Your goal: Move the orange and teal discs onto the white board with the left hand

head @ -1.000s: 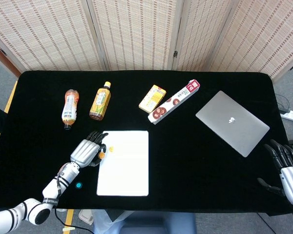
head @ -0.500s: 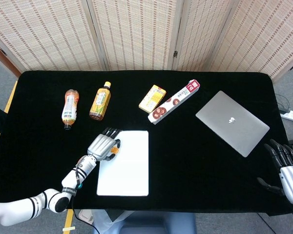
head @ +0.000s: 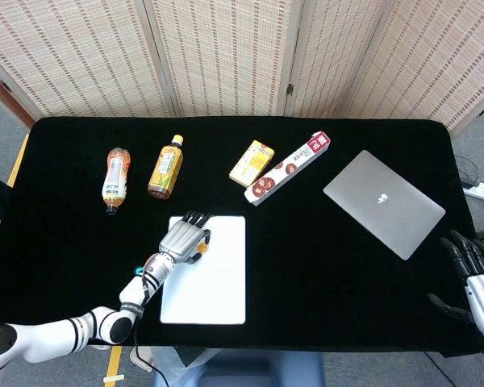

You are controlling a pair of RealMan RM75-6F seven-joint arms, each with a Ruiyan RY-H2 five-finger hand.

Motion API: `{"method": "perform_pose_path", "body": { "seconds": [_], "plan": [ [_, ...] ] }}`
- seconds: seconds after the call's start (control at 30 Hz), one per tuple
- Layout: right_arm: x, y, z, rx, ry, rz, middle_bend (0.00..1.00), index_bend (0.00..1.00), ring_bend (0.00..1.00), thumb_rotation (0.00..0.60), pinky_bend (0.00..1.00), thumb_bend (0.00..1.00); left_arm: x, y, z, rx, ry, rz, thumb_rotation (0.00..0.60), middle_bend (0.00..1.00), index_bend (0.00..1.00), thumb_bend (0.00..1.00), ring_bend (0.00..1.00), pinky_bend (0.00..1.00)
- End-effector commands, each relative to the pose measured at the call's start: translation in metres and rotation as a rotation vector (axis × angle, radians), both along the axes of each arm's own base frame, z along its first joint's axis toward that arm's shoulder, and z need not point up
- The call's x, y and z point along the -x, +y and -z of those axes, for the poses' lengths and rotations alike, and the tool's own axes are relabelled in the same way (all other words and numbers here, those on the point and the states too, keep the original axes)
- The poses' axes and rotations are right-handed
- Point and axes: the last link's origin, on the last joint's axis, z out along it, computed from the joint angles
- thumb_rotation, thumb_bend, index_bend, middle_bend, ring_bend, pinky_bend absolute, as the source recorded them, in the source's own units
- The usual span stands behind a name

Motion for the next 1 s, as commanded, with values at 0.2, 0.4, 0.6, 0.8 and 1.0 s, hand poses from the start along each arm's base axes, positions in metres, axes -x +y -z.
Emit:
{"method": "perform_pose_path", "body": {
  "seconds": [0.2,0.4,0.6,0.8,1.0],
  "plan": [
    [0.001,0.000,0.000,0.001,0.000,0.003,0.00,0.00,0.00,0.600,0.00,0.21,0.001,0.002,0.003,-0.002,0.019,-0.013,0.600,0.08,0.46,0.40,0.00,0.00],
    [0.000,0.000,0.000,0.002,0.001,0.000,0.00,0.00,0.00,0.600,0.00,0.21,0.001,0.001,0.003,0.004,0.014,-0.022,0.600,0.08,0.37,0.40,0.00,0.00],
    [-0.001,0.000,-0.001,0.005,0.002,-0.002,0.00,0.00,0.00,0.600,0.00,0.21,-0.001,-0.007,-0.009,-0.013,-0.025,-0.002,0.600,0.07,0.34,0.39,0.00,0.00],
    [-0.003,-0.001,0.000,0.000,0.000,-0.011,0.00,0.00,0.00,0.600,0.00,0.21,0.019,-0.018,-0.037,-0.074,-0.046,0.017,0.600,0.07,0.39,0.40,0.00,0.00],
    [-0.003,-0.002,0.002,-0.006,-0.005,-0.020,0.00,0.00,0.00,0.600,0.00,0.21,0.058,-0.035,-0.062,-0.122,-0.040,-0.011,0.600,0.07,0.42,0.40,0.00,0.00]
  ]
}}
